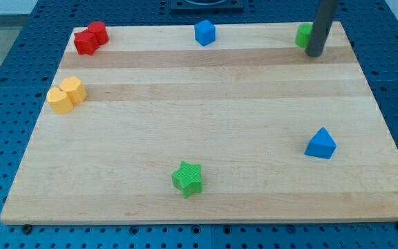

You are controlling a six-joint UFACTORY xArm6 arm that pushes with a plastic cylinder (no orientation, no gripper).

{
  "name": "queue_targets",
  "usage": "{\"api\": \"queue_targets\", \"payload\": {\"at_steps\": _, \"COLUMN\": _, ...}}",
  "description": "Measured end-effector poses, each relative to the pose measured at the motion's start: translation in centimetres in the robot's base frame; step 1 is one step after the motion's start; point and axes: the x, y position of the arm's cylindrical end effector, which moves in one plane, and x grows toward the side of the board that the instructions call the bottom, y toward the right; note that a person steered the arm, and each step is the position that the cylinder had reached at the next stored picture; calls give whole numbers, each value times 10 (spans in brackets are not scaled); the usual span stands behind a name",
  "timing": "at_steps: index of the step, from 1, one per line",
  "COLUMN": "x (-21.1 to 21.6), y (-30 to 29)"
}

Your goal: Push the green star to the center of the board

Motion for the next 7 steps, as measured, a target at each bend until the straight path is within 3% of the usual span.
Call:
{"api": "queue_targets", "payload": {"at_steps": 2, "x": -45, "y": -21}}
{"api": "queue_targets", "payload": {"at_steps": 3, "x": -41, "y": -21}}
{"api": "queue_targets", "payload": {"at_steps": 4, "x": -38, "y": -70}}
{"api": "queue_targets", "payload": {"at_steps": 5, "x": -93, "y": -109}}
{"api": "queue_targets", "payload": {"at_steps": 7, "x": -98, "y": -97}}
